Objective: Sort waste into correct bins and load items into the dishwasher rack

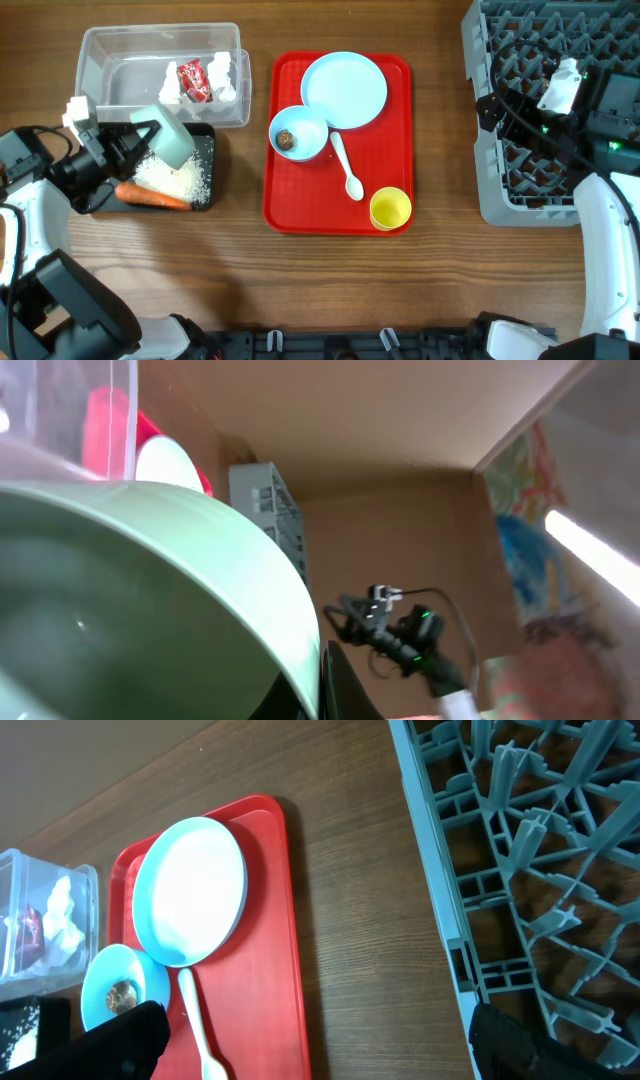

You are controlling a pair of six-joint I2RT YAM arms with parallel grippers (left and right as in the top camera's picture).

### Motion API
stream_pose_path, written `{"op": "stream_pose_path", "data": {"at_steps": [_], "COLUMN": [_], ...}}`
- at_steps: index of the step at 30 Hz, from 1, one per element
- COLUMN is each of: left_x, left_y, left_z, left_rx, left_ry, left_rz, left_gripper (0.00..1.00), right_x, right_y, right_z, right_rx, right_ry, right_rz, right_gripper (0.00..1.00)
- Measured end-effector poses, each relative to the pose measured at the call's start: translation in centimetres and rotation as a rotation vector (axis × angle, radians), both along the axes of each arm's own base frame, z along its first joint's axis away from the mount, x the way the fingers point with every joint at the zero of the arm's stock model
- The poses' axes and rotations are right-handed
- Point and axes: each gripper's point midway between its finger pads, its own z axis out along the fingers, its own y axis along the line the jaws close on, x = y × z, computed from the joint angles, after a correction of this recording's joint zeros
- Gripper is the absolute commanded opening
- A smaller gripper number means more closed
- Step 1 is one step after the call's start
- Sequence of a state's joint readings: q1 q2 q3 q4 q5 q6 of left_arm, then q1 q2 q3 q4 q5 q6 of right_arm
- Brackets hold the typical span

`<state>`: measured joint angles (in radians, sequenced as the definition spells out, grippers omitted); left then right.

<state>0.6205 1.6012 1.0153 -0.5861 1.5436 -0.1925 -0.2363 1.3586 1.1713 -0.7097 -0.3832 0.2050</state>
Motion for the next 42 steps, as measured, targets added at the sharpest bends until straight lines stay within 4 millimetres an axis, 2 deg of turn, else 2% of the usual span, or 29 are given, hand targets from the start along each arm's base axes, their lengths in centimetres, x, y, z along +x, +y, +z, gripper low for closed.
{"op": "stream_pose_path", "data": {"at_steps": [4, 15, 20, 24, 26, 28, 30, 33, 37, 42], "left_x": [0.3, 1.1, 1.7, 1.9, 1.7, 1.5, 1.5, 1.1, -0.7, -3.0], "left_y": [0.2, 0.6, -0.9, -4.5, -7.5, -10.2, -12.7, -16.9, -22.2, -26.0], "left_z": [0.2, 0.8, 2.1, 5.1, 6.7, 7.6, 7.5, 5.6, 1.3, -2.1], "left_rx": [-0.022, 0.033, 0.118, 0.271, 0.348, 0.402, 0.459, 0.557, 0.78, 1.059], "left_ry": [0.03, -0.054, -0.126, -0.234, -0.279, -0.307, -0.303, -0.251, -0.188, -0.22], "left_rz": [0.002, -0.003, -0.028, -0.041, -0.046, -0.054, -0.05, -0.071, -0.112, -0.123], "left_gripper": [0.04, 0.04, 0.04, 0.04, 0.04, 0.04, 0.04, 0.04, 0.04, 0.04], "right_x": [0.0, 0.0, 0.0, 0.0, 0.0, 0.0, 0.0, 0.0, 0.0, 0.0], "right_y": [0.0, 0.0, -0.2, -0.2, -0.2, -0.2, -0.2, -0.2, -0.2, -0.2], "right_z": [0.0, 0.0, -0.1, -0.1, -0.1, -0.1, -0.1, -0.1, -0.1, -0.1], "right_rx": [0.001, -0.001, -0.007, -0.008, -0.01, -0.011, -0.011, -0.011, -0.011, -0.011], "right_ry": [0.0, 0.002, 0.003, 0.003, 0.004, 0.004, 0.003, 0.004, 0.004, 0.004], "right_rz": [0.0, -0.001, -0.006, -0.007, -0.009, -0.009, -0.009, -0.01, -0.01, -0.01], "right_gripper": [1.0, 1.0, 1.0, 1.0, 1.0, 1.0, 1.0, 1.0, 1.0, 1.0]}}
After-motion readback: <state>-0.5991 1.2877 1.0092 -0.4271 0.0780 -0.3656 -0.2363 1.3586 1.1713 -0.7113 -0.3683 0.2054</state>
